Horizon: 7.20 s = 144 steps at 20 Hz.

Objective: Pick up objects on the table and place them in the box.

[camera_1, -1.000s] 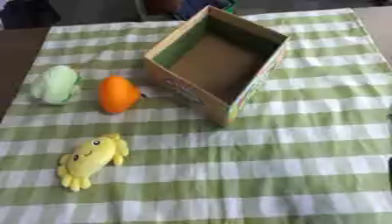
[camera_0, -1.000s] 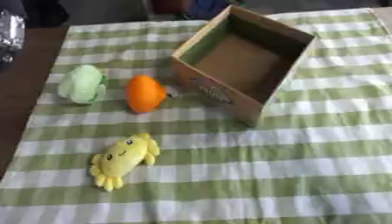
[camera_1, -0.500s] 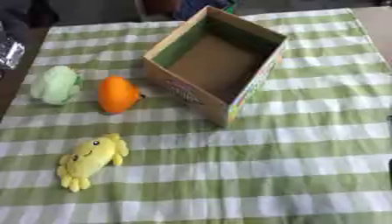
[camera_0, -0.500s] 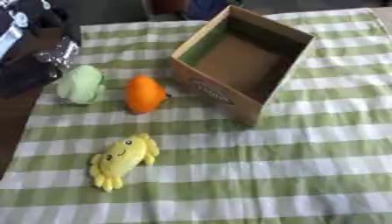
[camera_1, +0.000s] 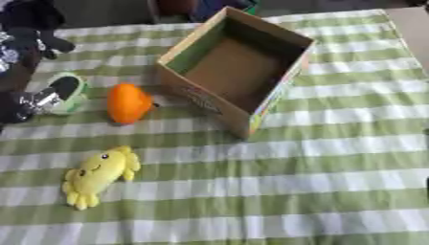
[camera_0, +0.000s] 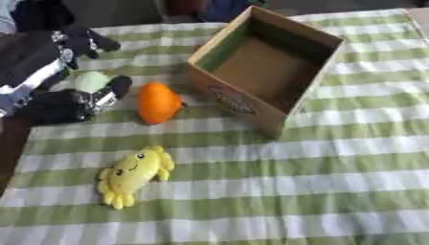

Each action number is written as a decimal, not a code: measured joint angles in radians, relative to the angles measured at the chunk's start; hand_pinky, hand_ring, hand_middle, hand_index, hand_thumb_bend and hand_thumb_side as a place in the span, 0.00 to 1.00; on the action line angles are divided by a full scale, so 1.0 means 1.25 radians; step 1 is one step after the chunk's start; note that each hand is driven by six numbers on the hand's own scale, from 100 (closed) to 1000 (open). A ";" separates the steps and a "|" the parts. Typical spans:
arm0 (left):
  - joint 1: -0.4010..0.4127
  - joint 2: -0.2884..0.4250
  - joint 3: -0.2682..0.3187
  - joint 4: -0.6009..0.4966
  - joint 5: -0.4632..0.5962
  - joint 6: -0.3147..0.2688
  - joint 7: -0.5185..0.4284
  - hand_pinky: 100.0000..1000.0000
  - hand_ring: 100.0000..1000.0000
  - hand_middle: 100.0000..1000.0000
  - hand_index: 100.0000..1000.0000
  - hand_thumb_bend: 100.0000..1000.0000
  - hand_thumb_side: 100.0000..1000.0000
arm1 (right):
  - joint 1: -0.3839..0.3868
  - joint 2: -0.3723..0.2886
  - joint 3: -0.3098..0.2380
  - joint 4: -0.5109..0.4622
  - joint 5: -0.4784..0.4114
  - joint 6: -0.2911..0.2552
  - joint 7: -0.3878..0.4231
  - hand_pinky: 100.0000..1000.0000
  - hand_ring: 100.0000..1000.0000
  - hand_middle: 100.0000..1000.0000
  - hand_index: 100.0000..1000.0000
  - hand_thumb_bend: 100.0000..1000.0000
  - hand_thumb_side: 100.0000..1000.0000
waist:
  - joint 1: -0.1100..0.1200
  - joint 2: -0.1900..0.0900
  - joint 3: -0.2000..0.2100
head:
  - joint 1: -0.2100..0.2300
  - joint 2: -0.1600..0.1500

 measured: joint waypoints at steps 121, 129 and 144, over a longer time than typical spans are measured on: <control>0.027 -0.066 -0.068 0.001 -0.160 0.097 -0.019 0.44 0.58 0.47 0.63 0.00 0.17 | 0.025 0.021 0.000 0.000 0.007 0.012 0.034 0.72 0.71 0.49 0.83 0.00 0.97 | -0.001 0.020 -0.007 | -0.001 0.000; -0.082 -0.086 -0.055 0.000 -0.157 0.085 0.004 0.43 0.57 0.46 0.62 0.00 0.17 | -0.003 0.020 0.000 0.000 0.002 -0.005 0.024 0.72 0.71 0.49 0.83 0.00 0.95 | -0.004 0.021 -0.030 | -0.004 -0.004; -0.277 -0.272 -0.054 0.120 -0.287 0.032 -0.040 0.43 0.57 0.45 0.62 0.00 0.19 | -0.016 0.014 0.006 0.000 -0.013 -0.021 0.027 0.72 0.71 0.49 0.83 0.00 0.96 | 0.000 0.026 -0.070 | 0.024 -0.030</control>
